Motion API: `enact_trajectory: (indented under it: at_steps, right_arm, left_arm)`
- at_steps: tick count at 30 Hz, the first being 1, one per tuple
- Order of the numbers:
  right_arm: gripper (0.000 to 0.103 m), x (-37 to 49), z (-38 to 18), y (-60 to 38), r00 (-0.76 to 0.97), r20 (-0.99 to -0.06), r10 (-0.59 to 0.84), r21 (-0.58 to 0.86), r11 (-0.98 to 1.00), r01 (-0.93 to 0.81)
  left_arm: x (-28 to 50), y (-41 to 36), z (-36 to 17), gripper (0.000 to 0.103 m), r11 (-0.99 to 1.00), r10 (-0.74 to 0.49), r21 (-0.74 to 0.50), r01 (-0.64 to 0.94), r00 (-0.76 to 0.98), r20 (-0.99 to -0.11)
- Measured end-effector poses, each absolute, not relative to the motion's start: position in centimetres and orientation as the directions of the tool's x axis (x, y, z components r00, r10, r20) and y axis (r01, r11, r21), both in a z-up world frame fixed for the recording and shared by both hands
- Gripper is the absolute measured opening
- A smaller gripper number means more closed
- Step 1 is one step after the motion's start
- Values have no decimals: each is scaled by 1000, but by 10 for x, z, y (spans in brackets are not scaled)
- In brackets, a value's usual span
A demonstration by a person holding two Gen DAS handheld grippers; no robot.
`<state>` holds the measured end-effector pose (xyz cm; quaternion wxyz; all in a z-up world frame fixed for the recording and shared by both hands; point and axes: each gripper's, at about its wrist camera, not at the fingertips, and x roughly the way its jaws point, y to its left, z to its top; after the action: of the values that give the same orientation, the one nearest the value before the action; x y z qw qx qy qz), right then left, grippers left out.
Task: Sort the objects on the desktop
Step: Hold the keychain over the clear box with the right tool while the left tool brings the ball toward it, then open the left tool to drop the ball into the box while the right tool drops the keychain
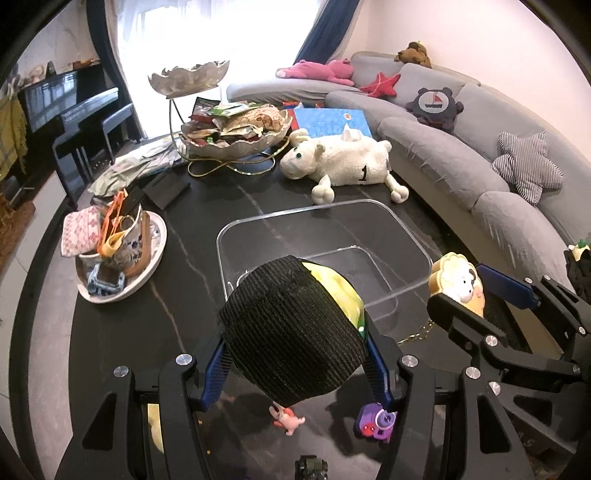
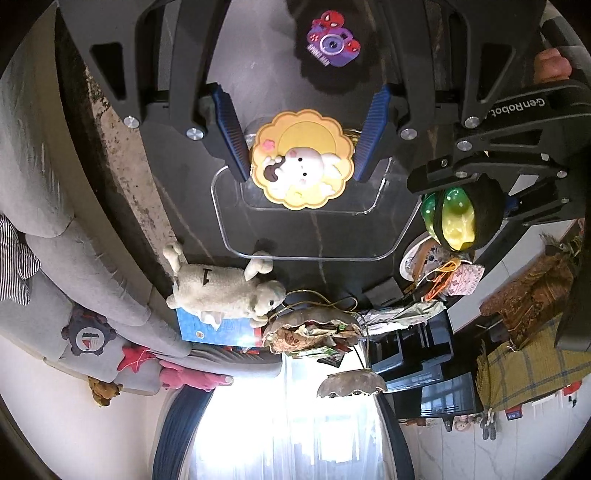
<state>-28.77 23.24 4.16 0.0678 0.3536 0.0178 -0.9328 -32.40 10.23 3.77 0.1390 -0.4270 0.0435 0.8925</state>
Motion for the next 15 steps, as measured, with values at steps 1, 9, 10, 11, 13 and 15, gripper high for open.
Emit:
enact_trajectory:
  at_steps: [1, 9, 10, 11, 13, 15]
  right_arm:
    - [55, -291, 42, 233, -740, -663, -112, 12, -990, 140]
    - [55, -320, 49, 240, -753, -652, -91, -19, -991, 136]
    - [55, -324, 50, 240, -756, -649, -87, -24, -991, 134]
    - [55, -327, 50, 240, -757, -648, -85, -27, -991, 134]
    - [55, -333, 50, 241, -757, -648, -83, -29, -990, 134]
    - [55, -339, 50, 242, -757, -649, -81, -31, -991, 133]
  left_arm:
    - [-327, 104, 38, 58, -957, 209, -36, -287, -600, -772]
    - [-358, 112, 44, 58, -951, 227, -46, -305, -589, -776]
    - [-361, 113, 45, 58, -951, 227, -47, -305, -587, -777]
    - [-365, 114, 46, 58, -951, 227, -47, -306, -587, -777]
    - [-372, 115, 46, 58, -951, 224, -45, -305, -584, -780]
    - [-378, 116, 44, 58, -952, 221, -48, -301, -576, -787]
